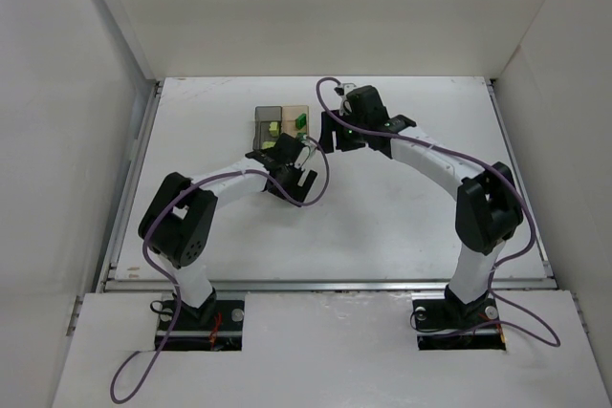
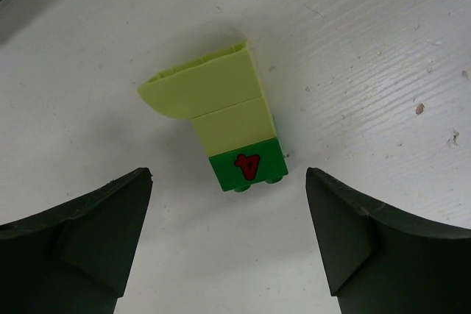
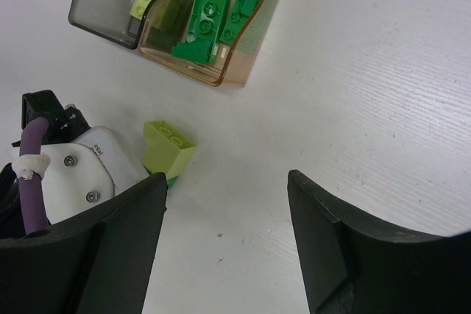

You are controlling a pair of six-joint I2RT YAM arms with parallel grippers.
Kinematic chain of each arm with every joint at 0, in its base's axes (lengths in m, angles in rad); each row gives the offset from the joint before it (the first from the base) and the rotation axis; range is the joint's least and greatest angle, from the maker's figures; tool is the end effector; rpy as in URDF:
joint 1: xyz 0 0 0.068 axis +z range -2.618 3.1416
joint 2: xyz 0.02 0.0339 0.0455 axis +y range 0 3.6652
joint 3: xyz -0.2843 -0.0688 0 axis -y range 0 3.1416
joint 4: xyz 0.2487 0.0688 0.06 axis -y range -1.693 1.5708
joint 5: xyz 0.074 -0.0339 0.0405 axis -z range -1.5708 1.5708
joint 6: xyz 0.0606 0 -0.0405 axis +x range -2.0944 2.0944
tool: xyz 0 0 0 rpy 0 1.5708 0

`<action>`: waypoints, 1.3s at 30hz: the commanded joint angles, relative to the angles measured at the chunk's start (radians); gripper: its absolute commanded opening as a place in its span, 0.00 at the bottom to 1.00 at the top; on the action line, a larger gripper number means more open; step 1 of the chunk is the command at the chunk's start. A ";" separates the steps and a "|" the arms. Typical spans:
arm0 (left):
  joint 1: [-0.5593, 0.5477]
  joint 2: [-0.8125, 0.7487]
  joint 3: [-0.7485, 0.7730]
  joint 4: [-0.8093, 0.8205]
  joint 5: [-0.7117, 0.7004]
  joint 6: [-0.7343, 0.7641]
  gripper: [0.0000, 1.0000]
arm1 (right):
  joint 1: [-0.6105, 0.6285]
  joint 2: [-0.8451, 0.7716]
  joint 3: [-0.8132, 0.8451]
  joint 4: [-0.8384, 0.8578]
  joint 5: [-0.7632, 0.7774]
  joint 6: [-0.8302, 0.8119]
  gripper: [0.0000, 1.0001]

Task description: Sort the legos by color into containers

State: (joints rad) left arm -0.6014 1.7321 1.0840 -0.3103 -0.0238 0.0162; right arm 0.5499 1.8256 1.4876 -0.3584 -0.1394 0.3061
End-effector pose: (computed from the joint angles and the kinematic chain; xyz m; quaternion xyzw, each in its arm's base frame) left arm 0.3121 -0.2124 0.1817 0.2863 0.9094 -0.0761 0.2919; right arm 0.3784 0.2418 0.2768 -0.1392 0.8935 0.2327 0.3581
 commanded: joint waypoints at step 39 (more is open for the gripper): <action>0.045 -0.542 -0.274 0.218 0.347 0.544 0.00 | -0.004 -0.267 -0.150 0.076 -0.460 -0.168 0.79</action>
State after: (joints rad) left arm -0.5678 1.2621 0.8536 -0.2131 0.2138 0.4049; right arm 0.5430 1.5990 1.3342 -0.3576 -0.4164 0.1680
